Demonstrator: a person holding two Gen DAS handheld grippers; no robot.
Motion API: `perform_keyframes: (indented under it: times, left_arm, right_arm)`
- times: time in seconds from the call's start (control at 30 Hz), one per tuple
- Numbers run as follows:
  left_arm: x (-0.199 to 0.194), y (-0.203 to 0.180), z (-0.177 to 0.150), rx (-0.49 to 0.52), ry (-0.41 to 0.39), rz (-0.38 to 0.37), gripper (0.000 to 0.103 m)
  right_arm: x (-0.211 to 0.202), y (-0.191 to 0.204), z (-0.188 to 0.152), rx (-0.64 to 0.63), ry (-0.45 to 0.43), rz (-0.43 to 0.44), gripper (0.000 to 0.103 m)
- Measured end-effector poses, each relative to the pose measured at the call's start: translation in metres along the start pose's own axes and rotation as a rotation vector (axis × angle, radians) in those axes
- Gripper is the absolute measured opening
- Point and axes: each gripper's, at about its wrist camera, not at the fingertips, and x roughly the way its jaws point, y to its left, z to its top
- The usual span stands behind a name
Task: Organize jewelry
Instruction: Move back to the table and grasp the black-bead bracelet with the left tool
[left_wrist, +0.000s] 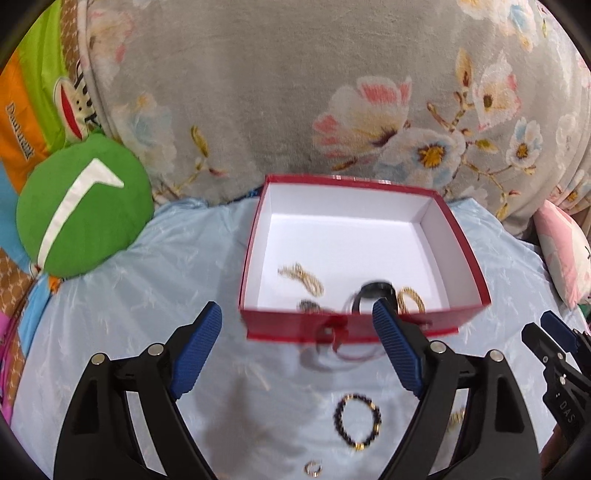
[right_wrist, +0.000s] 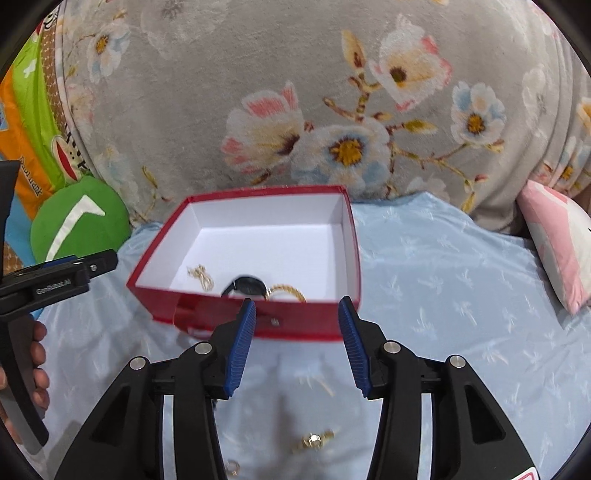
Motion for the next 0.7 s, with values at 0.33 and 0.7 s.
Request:
perform_keyframes:
  times: [0.33,0.7]
  left_arm:
    - [0.017,0.002,-0.078,-0.047,0.175,-0.043,0.081]
    - [0.075,-0.022,-0.103,-0.101,0.303,-0.06,0.081]
  right_arm:
    - [-0.003,-0.025,-0.073,0.082,0.137,-0.036,0.046]
    - [0.028,-0.032,-0.115,0.15,0.241,-0.036,0.046]
